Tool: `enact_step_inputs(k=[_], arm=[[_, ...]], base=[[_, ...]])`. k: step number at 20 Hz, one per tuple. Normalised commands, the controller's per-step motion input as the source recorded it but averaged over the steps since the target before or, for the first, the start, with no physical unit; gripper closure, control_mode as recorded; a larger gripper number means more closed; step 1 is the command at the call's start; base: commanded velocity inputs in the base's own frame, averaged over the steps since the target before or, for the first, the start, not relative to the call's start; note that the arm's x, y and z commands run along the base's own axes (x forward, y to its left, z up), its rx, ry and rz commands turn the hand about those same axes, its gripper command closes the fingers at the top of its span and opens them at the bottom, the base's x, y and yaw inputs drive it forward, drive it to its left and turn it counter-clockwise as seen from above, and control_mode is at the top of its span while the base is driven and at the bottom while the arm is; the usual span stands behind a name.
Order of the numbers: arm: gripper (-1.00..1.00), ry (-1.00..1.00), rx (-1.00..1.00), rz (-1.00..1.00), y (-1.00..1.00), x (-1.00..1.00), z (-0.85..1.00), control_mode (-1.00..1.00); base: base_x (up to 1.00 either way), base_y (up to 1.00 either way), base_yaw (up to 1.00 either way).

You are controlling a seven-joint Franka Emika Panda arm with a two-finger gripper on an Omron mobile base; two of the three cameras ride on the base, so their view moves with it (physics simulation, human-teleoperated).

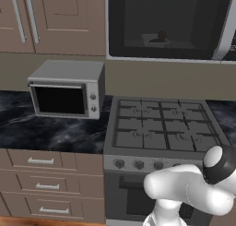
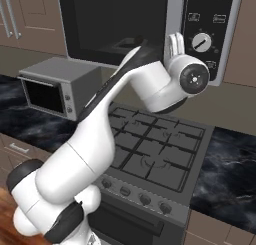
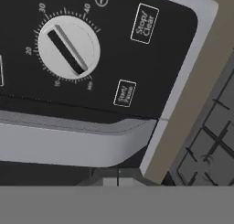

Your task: Place the tupperware containing the chicken drumstick and sweet potato meal in the microwave. Close the microwave door and press the start button to reheat the meal.

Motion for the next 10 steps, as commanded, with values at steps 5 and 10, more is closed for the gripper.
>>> enact_step_inputs(k=[5,10], arm=[[1.0,0.0,0.06,0.0,-0.08,0.18,-0.01,-1.0],[1.0,0.0,0.03,0.0,-0.1,0.17,-0.1,-1.0]], base=[[0.0,0.0,0.0],[0.0,0.0,0.0]])
